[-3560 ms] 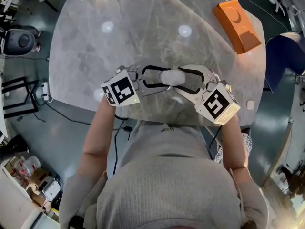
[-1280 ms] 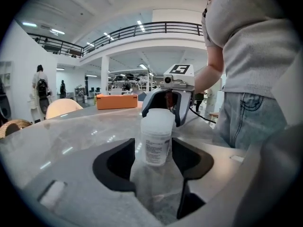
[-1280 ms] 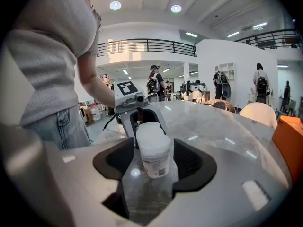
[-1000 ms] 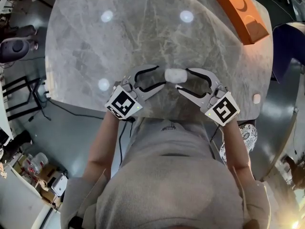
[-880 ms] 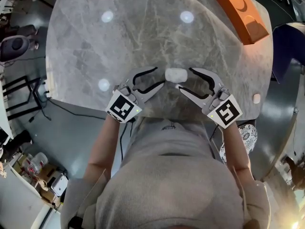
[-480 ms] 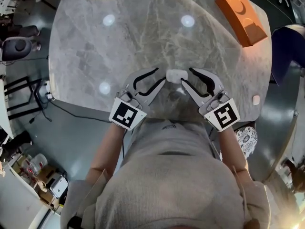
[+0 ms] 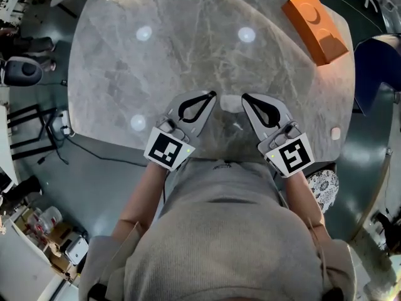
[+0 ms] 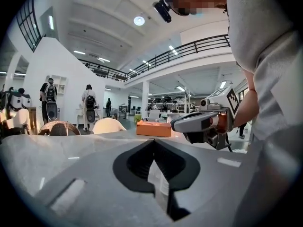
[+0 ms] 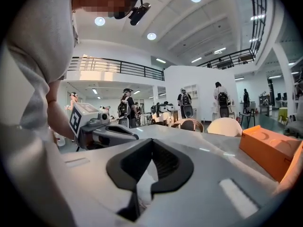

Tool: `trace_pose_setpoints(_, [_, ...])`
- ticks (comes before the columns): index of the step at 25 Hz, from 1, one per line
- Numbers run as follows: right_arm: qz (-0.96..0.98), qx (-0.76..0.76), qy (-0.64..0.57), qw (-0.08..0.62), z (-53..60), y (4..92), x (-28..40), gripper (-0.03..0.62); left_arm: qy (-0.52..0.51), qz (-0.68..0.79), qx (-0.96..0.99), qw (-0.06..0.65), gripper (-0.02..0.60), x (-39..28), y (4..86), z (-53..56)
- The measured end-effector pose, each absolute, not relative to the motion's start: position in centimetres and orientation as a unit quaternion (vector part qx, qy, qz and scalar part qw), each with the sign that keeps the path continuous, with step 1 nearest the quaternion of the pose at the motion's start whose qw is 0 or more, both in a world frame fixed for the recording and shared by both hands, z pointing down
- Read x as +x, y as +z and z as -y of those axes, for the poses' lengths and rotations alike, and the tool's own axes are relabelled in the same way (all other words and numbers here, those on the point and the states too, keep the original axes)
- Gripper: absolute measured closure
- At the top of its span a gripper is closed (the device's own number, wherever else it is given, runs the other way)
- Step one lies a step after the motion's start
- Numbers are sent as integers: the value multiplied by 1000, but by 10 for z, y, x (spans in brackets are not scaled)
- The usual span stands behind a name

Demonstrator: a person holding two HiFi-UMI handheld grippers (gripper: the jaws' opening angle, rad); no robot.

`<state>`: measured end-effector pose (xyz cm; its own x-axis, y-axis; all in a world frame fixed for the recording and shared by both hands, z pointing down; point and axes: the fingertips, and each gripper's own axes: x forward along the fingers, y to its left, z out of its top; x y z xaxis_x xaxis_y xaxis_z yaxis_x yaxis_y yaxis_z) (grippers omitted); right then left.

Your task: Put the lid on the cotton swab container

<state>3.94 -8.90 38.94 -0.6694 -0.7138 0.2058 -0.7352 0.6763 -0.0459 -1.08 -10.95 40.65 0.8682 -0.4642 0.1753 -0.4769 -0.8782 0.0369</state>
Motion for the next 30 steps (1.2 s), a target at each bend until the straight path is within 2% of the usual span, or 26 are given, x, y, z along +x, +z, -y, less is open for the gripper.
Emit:
trace_pose_setpoints(17, [893,445,49,40,83,365,23,592,70,206,976,-8,583,-14,383,97])
trace_pose_setpoints(30, [897,440,29,30,33,344,24,592,40,240,970,-2,583,-13,360,51])
